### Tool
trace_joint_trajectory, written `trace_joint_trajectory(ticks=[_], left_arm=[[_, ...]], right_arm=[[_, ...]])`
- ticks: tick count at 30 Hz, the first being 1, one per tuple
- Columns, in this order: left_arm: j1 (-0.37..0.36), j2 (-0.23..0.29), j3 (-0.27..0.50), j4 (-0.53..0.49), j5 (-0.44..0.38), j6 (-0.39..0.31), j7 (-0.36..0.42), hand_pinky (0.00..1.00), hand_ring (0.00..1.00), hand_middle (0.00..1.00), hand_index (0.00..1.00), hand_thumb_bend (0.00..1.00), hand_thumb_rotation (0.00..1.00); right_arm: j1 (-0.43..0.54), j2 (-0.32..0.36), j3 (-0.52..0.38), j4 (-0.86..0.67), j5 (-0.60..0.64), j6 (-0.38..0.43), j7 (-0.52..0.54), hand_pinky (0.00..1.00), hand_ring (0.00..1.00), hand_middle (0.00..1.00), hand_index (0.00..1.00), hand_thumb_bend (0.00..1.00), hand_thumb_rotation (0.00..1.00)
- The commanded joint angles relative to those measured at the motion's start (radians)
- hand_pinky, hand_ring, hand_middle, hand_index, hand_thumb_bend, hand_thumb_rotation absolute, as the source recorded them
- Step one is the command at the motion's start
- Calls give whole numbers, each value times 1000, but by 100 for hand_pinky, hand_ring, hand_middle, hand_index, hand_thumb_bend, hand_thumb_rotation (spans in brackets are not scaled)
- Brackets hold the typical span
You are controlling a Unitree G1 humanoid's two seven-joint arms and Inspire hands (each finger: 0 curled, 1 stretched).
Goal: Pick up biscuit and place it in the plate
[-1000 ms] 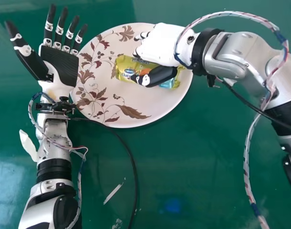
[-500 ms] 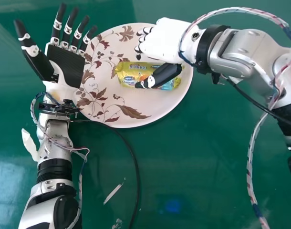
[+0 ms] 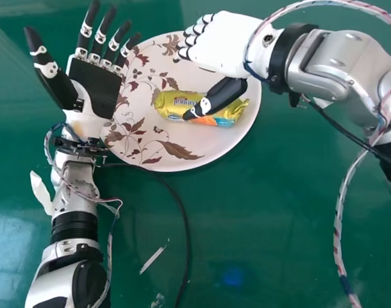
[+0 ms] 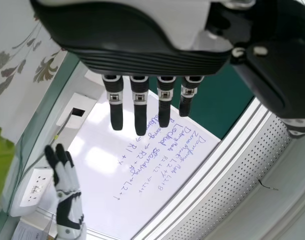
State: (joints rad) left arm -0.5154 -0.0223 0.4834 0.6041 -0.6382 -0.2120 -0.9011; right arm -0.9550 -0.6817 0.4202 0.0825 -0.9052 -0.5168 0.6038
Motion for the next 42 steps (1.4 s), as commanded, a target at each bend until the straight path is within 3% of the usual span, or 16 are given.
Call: trace_joint_trajectory(ticks=[1,9,22,34,38,42], left_arm=[[138,-120,-8,190,-32,65,-12,85,87,95,100,100,100],[136,-118,-13,188,-12,46,-6,85,86,94,100,100,100],[134,-99,-13,190,-4,49,-13,69,86,95,100,100,100],[133,-69,-26,192,6,85,-34,74,86,96,100,100,100],[137,-45,-52,192,28,104,-63,79,89,97,100,100,100],[141,-37,-63,184,40,115,-70,76,88,96,100,100,100]], right_arm=[[-15,-7,-29,-56,42,13,27,100,100,100,98,99,61],[-16,-15,-83,-103,93,36,44,100,100,100,99,98,64],[30,-46,-180,-245,248,131,126,100,100,100,94,96,64],[139,-66,-257,-386,378,219,156,100,100,99,83,98,60],[186,-77,-280,-449,410,264,176,88,100,96,79,100,57],[230,-79,-305,-496,432,283,166,91,100,95,77,100,55]])
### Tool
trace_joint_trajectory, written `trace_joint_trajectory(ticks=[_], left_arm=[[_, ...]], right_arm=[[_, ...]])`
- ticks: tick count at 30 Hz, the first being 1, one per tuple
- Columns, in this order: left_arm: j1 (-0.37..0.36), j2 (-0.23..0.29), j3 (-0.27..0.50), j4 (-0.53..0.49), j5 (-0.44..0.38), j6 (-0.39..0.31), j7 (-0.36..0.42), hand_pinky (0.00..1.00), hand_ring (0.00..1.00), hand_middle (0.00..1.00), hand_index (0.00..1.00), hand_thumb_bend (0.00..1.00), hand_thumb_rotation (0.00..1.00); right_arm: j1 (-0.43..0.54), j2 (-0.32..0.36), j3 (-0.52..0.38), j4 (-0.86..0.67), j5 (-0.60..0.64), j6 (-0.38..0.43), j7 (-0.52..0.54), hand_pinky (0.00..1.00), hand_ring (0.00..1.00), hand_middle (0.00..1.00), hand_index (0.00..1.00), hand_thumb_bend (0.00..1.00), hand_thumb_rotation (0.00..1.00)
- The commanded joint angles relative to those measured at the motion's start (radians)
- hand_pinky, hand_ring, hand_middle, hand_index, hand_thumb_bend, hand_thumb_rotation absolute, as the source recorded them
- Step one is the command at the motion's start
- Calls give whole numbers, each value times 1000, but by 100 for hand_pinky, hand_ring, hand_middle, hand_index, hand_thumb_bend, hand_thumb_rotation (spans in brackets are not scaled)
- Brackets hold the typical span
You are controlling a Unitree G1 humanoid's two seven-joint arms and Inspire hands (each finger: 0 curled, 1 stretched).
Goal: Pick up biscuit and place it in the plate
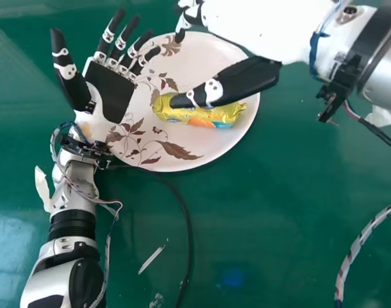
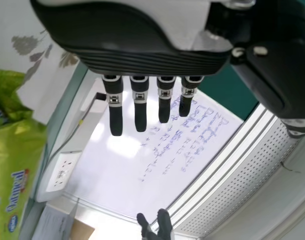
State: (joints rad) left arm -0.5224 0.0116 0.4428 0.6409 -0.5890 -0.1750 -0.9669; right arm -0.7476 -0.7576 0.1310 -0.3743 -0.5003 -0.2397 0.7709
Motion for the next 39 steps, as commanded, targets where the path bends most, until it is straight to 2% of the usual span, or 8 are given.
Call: trace_joint_trajectory(ticks=[1,12,18,24,28,30,36,39], left_arm=[[149,-69,-25,144,-8,86,-5,76,88,96,100,100,100],[142,-45,-45,159,9,99,-42,73,87,93,97,100,96],[134,-39,-44,172,12,107,-47,74,88,94,97,100,93],[128,-34,-43,184,16,100,-52,70,88,93,98,100,95],[126,-30,-43,188,17,97,-58,70,88,94,98,100,90],[128,-33,-41,183,17,91,-48,77,90,95,100,100,90],[148,-73,-10,131,-1,27,45,73,87,93,95,100,90],[157,-98,11,93,-22,-9,106,73,88,96,97,100,90]], right_arm=[[40,4,-25,-54,35,11,-12,92,100,95,77,100,54],[132,30,-87,-148,97,60,-66,91,98,94,76,98,54],[209,30,-139,-220,113,83,-99,96,97,93,75,100,51],[273,18,-188,-269,153,107,-101,94,97,93,75,100,52],[312,17,-219,-303,187,149,-95,88,93,92,75,100,52],[337,21,-239,-320,217,173,-95,88,93,91,75,100,52],[433,59,-300,-321,310,158,-147,83,93,89,76,99,53],[489,76,-333,-322,330,172,-168,88,95,89,78,96,54]])
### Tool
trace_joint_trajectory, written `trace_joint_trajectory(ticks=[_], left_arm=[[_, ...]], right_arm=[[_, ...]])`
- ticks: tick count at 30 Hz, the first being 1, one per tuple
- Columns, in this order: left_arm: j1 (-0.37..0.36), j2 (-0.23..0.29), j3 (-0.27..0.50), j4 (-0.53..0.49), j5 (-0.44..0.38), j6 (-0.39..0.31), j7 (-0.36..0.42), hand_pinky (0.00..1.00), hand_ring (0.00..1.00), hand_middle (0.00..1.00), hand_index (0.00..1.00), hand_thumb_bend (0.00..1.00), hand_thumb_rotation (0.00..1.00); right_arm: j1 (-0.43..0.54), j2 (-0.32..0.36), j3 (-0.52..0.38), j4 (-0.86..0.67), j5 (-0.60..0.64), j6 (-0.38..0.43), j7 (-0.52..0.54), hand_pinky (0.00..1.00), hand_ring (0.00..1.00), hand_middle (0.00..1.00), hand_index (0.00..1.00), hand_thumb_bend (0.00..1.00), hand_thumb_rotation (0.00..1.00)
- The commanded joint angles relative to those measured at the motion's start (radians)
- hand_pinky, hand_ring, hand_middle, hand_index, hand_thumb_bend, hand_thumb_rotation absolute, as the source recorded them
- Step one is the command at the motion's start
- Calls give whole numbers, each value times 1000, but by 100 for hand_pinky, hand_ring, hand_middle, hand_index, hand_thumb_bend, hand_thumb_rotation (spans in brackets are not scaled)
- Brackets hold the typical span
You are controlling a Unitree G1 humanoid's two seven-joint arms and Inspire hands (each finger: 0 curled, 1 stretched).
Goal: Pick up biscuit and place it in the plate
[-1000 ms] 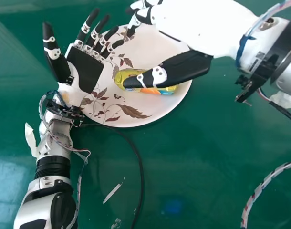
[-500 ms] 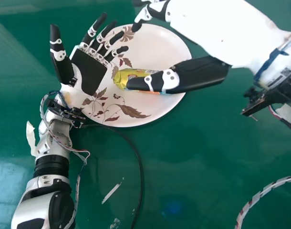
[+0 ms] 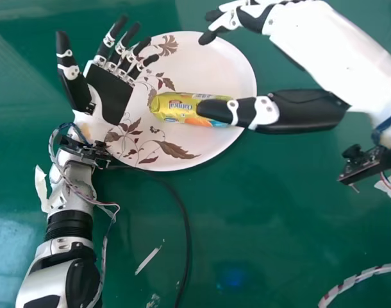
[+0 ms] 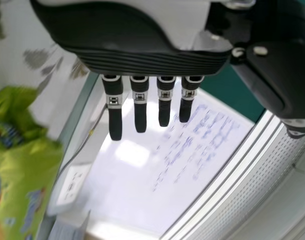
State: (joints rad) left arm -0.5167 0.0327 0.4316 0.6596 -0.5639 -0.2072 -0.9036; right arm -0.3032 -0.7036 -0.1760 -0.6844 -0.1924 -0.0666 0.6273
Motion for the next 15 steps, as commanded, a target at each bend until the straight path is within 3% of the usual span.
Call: trace_joint_trajectory(ticks=[1,3,7,10,15], left_arm=[[153,-128,30,62,-51,3,67,71,87,95,97,100,90],[158,-143,41,41,-52,-34,109,71,87,95,97,100,91],[166,-160,53,5,-63,-74,160,81,93,97,97,100,91],[170,-173,61,-17,-71,-124,193,79,92,96,97,100,90],[177,-176,67,-41,-86,-148,229,76,89,96,98,100,86]], right_arm=[[68,32,-38,-11,22,-2,-40,88,95,88,79,95,53],[109,56,-57,-14,18,-6,-73,88,94,87,80,94,54],[165,108,-84,0,68,-32,-124,91,96,90,83,94,55],[204,134,-100,7,93,-47,-152,94,99,93,83,91,56],[247,176,-119,54,144,-124,-193,96,100,98,88,87,59]])
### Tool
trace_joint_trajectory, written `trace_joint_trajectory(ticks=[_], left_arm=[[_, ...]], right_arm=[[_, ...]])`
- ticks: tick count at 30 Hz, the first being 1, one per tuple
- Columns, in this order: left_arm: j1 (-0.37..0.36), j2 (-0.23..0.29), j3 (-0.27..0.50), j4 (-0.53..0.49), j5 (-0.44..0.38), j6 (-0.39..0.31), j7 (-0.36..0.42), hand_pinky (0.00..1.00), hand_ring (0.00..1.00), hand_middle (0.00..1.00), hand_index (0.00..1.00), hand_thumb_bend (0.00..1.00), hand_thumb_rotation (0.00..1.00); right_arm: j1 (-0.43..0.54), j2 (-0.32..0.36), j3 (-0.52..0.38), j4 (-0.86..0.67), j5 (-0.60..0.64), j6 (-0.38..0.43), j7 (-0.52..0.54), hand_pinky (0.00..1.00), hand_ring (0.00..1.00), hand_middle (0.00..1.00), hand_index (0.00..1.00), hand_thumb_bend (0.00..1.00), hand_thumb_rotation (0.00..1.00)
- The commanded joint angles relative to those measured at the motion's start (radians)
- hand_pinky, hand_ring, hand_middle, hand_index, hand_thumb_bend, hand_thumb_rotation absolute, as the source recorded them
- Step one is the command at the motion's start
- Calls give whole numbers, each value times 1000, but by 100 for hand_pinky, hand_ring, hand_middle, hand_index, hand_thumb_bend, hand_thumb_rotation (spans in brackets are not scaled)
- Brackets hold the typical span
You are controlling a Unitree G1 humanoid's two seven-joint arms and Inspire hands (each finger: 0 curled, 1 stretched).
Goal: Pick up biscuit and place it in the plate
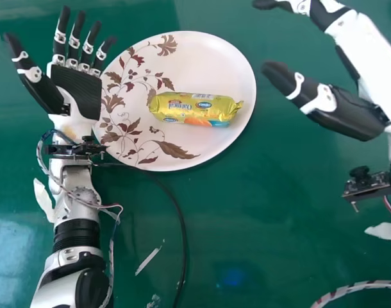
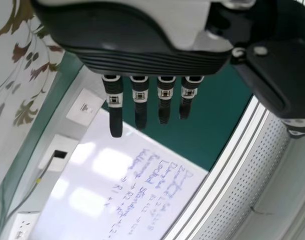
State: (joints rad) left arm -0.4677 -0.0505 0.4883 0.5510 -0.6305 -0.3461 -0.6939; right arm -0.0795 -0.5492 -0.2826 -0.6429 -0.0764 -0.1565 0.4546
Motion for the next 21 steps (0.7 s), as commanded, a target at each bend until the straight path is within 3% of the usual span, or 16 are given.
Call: trace_joint_trajectory(ticks=[1,5,10,12,16,21], left_arm=[[130,-89,10,66,-22,-11,20,76,89,96,98,100,85],[143,-71,5,47,-19,-7,54,79,90,98,98,100,85],[172,-52,-12,-13,5,26,130,83,90,97,98,100,85],[184,-43,-24,-36,17,42,148,82,90,97,97,100,84],[205,-23,-50,-68,42,84,188,80,91,98,97,100,80],[219,-16,-60,-84,56,96,216,76,89,96,96,100,87]], right_arm=[[32,33,-15,23,39,-50,-30,96,100,98,88,86,59],[64,66,-16,57,68,-112,-61,99,100,100,89,85,60],[84,101,-7,80,110,-155,-87,91,97,92,81,85,54],[95,111,-9,78,121,-155,-94,88,95,90,80,83,55],[109,137,-6,88,159,-181,-108,87,94,90,78,88,49],[149,194,5,39,134,-150,-171,83,93,89,77,91,44]])
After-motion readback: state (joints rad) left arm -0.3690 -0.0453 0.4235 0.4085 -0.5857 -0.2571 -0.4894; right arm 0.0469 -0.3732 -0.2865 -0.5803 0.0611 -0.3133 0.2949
